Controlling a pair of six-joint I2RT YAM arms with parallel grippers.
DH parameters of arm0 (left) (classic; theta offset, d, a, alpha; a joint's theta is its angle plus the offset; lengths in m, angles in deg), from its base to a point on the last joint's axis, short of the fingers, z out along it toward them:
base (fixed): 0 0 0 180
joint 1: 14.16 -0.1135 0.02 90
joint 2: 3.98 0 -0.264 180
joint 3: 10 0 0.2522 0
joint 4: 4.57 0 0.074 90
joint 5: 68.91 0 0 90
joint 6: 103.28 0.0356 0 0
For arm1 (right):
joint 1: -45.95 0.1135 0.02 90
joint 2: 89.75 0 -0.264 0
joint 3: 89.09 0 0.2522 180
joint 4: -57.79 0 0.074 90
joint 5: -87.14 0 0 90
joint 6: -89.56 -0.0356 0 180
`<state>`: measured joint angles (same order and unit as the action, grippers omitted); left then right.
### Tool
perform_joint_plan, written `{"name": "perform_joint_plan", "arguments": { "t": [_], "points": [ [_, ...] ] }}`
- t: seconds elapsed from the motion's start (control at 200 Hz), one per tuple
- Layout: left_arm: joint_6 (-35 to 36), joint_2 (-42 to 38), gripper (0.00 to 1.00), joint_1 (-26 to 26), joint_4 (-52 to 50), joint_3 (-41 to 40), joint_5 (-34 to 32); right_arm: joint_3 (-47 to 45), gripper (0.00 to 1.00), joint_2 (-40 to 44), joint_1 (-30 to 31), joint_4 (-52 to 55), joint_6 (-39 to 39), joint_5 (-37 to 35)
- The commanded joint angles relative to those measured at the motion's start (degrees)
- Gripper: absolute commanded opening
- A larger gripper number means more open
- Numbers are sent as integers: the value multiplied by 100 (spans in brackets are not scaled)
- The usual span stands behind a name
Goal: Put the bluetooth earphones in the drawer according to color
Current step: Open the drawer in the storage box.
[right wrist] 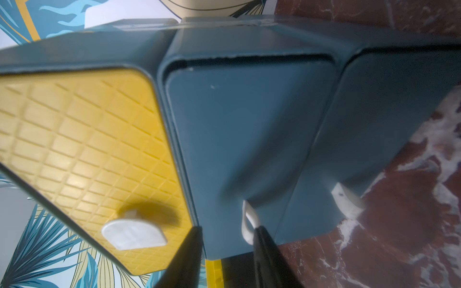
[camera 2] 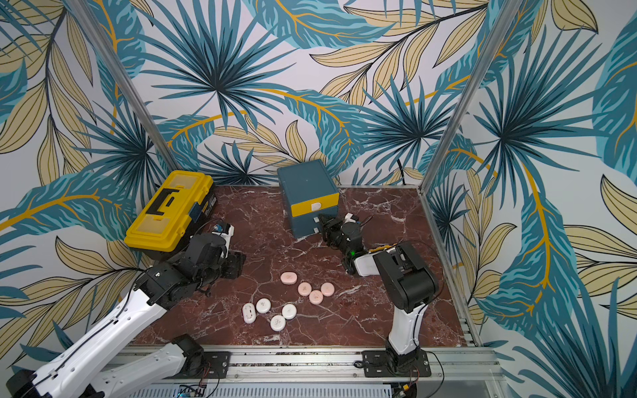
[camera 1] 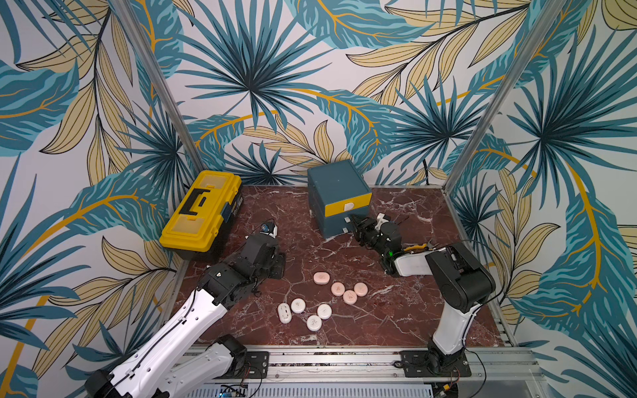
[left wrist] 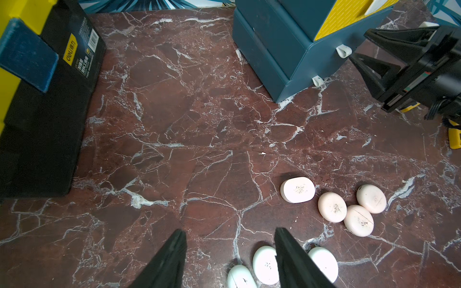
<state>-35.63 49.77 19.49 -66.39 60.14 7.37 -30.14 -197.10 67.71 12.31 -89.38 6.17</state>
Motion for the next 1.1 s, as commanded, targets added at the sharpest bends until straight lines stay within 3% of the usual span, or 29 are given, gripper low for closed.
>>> {"name": "perform_joint_plan", "arguments": {
  "t": [0.0,0.756,0.991,1.096],
  "points": [
    [47,20,61,-30,119,-117,-11,128,40,-159,65,194,-15,88],
    [53,-94,61,-30,50,-157,-65,429,32,-334,75,533,-46,-33],
    [49,-104,61,-26,66,-177,-69,464,21,-370,74,619,-58,-69],
    [55,-102,61,-30,62,-180,-71,523,10,-391,80,664,-61,-93]
  ]
}}
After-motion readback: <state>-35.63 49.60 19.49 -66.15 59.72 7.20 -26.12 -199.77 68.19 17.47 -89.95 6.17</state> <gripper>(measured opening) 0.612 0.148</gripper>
